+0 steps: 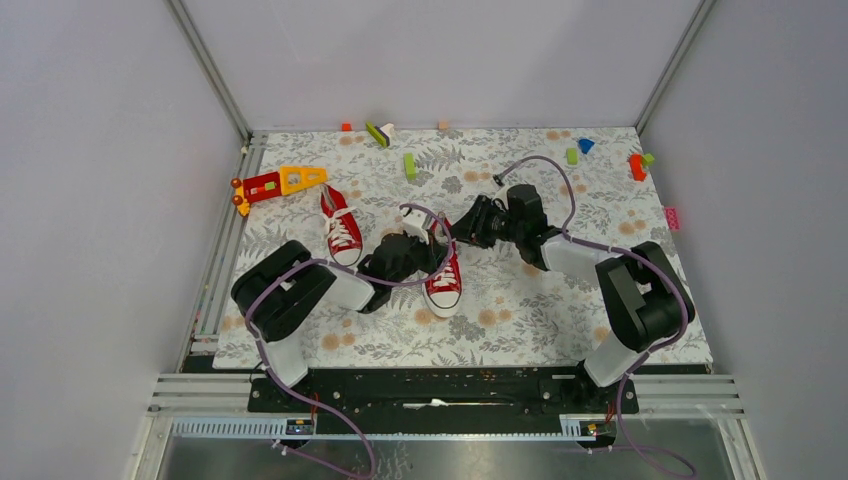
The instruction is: Tie the shoes
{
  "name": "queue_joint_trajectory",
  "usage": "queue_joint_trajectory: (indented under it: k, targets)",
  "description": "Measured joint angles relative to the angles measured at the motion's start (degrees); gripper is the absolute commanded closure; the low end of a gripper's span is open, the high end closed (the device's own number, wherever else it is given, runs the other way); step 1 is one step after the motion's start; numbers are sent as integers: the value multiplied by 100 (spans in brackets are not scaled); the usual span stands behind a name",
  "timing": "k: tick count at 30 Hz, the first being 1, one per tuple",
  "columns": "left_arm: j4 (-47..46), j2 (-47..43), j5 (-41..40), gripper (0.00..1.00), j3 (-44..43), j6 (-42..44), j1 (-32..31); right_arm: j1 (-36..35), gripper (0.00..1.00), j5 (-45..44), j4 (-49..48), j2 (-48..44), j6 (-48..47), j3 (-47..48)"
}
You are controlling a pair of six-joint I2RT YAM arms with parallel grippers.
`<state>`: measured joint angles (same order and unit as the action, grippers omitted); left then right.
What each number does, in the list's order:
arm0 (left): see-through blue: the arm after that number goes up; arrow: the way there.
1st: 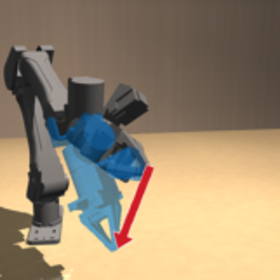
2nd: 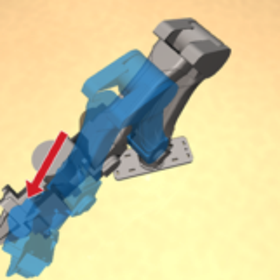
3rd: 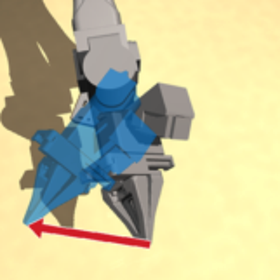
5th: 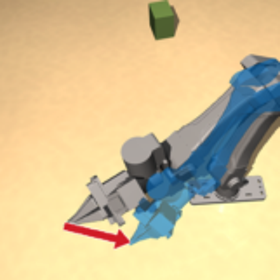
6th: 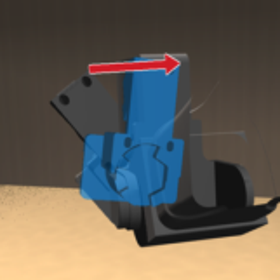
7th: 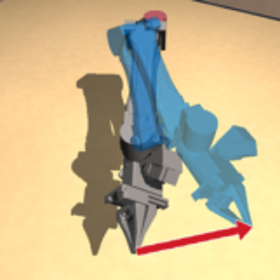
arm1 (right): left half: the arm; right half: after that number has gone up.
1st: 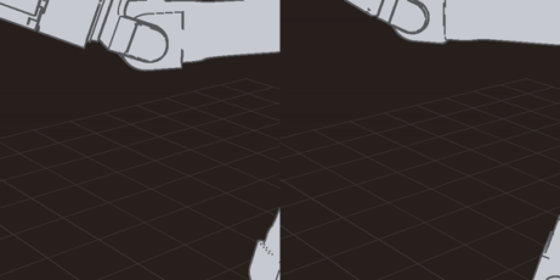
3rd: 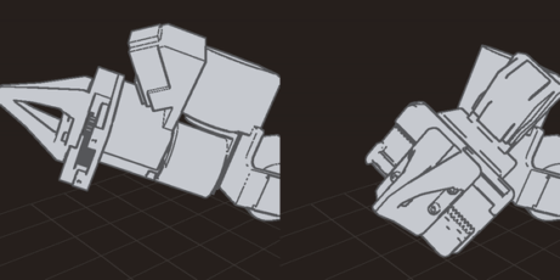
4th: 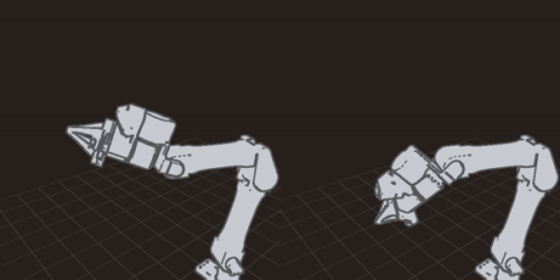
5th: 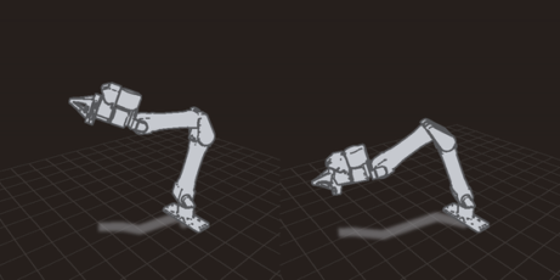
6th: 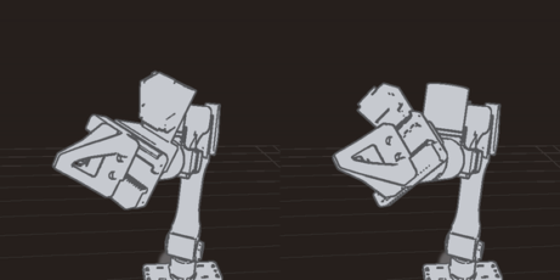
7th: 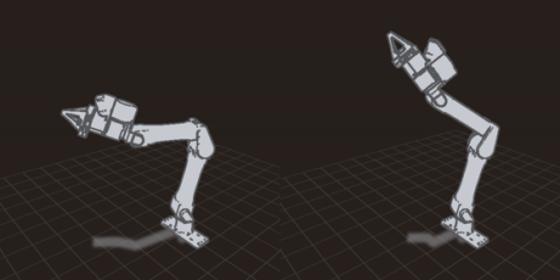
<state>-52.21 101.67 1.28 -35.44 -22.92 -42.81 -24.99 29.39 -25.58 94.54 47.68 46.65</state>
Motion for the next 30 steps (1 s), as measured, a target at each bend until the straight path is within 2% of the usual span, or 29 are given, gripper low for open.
queue_joint_trajectory:
  k: [3,9,10,16,18,30]
  targets:
    - [-26,61,4,100,-2,-31,9,-2,47,-44,129,-42,-127,39]
    - [-52,61,48,100,-2,-162,44,13,40,-184,280,-415,-387,-48]
    - [-61,63,57,100,-2,-186,50,28,42,-190,282,-492,-415,-94]
    - [-149,83,144,100,-2,-310,94,101,66,-302,236,-859,-621,-522]
    - [-146,83,184,100,-2,-374,122,114,71,-341,192,-874,-673,-699]
    - [-190,96,352,100,22,-660,234,74,68,-210,-216,-107,-776,-861]
